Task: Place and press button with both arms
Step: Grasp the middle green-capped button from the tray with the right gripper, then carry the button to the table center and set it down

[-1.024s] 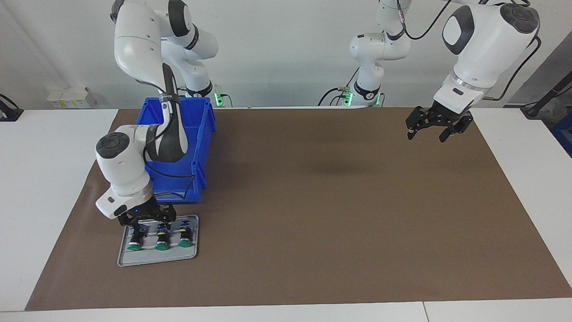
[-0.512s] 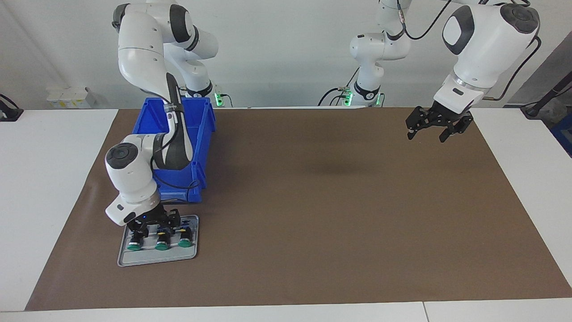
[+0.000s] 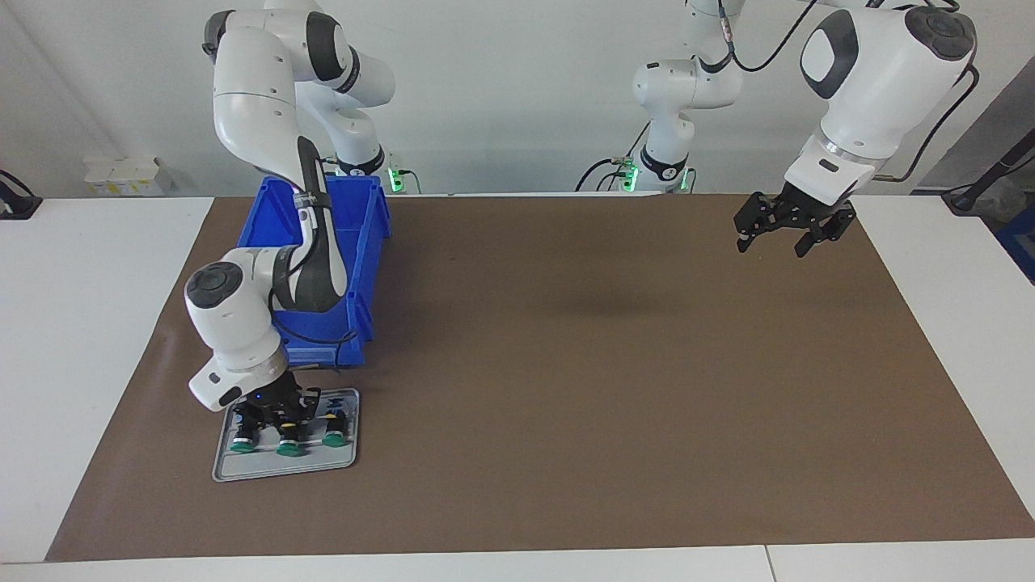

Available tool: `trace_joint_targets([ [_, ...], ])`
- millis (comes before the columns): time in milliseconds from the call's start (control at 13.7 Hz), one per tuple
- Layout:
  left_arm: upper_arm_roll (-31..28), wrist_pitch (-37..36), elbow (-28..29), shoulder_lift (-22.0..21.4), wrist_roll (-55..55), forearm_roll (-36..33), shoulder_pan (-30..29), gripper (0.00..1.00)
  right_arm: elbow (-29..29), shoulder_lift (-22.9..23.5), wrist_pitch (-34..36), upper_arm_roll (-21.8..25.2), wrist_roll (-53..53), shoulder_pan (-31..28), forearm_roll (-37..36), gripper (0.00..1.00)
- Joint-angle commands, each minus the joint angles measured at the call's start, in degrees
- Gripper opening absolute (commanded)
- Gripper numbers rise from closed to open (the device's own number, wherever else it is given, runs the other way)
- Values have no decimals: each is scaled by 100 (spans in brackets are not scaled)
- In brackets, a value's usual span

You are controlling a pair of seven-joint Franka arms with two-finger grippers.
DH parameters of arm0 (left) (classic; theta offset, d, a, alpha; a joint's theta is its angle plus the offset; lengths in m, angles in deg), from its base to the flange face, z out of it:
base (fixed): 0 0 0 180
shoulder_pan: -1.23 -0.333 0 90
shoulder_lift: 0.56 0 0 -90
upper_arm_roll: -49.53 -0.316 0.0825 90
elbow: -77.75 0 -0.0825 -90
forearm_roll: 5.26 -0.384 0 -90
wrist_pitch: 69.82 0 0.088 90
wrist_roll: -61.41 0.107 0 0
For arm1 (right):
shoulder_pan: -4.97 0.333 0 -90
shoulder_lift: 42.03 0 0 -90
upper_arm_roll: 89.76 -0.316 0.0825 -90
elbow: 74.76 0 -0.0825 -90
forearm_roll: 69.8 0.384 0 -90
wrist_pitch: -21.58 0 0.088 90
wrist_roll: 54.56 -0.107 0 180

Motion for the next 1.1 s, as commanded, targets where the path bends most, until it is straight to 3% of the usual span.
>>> trace_joint_targets([
  [0,16,79,208,-170,76,74,-66,100,886,-66,977,24,-1011,4,13,0],
  [220,16,79,208,-170,76,74,-66,100,1100,-355,1225,16,-2828,56,-40,0],
  [439,16,79,208,-170,76,74,-66,100,1091,-733,1891,16,-5647,450,-188,0],
  [585,16,79,208,-170,76,74,-66,100,1083,-849,2358,7,-7353,977,-469,0],
  [1024,16,79,208,-170,76,74,-66,100,915,-788,2334,-46,-10846,2550,-751,0],
])
